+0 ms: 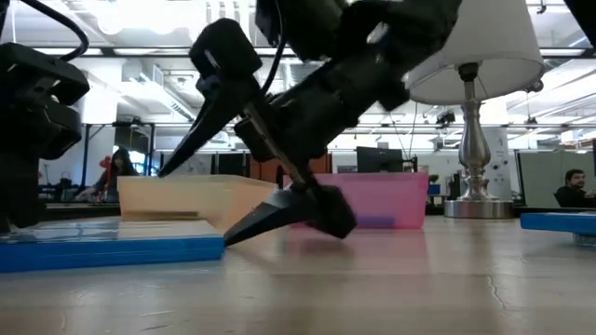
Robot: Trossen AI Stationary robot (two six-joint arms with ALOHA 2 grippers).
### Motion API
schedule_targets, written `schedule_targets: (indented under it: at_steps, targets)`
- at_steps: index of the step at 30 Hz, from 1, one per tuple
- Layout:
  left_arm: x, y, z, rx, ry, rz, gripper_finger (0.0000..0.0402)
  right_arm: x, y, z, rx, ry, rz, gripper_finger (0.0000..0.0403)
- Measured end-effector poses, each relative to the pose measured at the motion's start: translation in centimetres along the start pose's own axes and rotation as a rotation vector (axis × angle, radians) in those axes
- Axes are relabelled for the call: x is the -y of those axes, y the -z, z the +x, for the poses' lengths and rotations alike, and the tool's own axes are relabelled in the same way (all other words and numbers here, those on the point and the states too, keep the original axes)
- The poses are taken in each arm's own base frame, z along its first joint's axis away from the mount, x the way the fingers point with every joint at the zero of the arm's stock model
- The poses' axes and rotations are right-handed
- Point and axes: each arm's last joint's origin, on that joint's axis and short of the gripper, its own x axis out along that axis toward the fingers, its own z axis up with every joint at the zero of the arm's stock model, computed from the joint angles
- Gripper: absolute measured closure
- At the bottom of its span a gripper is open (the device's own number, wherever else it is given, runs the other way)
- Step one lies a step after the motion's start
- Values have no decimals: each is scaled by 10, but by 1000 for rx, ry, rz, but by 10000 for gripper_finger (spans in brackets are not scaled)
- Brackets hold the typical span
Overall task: Pick & place jewel cases by type
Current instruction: Put the left blue CD case into the pink bin
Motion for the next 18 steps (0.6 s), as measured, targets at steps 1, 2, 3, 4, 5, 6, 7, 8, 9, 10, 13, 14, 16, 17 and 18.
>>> schedule_targets:
  at_steps: [1, 2, 3, 4, 5, 6, 7, 8, 9, 10, 13, 14, 16, 17, 18]
  targets:
    - [-1, 0, 2, -2, -7, 7, 280, -3, -2, 2, -33, -72, -10, 89]
    - [-1, 0, 3, -2, -13, 19, 280, -3, -2, 4, -83, -129, -24, 93]
    - [-3, 1, 6, -1, -18, 28, 280, -9, -3, 4, -90, -210, -55, 97]
    - [-1, 2, 7, -7, -16, 29, 280, -18, -4, 5, -71, -279, -98, 100]
    - [-1, 3, 9, -11, -11, 29, 280, -18, -2, 5, -65, -289, -132, 103]
    - [-1, 3, 11, -13, -8, 29, 280, -21, -2, 1, -66, -288, -139, 107]
    - [-1, 4, 13, -15, -11, 29, 280, -24, -2, 0, -66, -284, -124, 109]
    - [0, 5, 14, -22, -4, 26, 280, -22, -2, 0, -58, -229, -83, 112]
    - [0, 5, 15, -26, 5, 29, 280, -17, -1, -1, -51, -148, -41, 114]
    - [1, 6, 16, -30, 15, 31, 280, -15, -2, -2, -30, -94, -16, 115]
    - [4, 7, 18, -41, 51, 32, 280, -11, 0, -5, 5, 1, 28, 120]
    - [5, 8, 18, -45, 59, 31, 280, -10, 1, -4, 9, -5, 23, 124]
    - [5, 8, 19, -40, 69, 33, 280, -13, 2, -3, 25, -32, 6, 140]
    - [6, 8, 19, -38, 71, 36, 280, -14, 2, -3, 33, -49, -1, 153]
    - [6, 8, 19, -35, 73, 39, 280, -17, 1, -3, 41, -75, -6, 169]
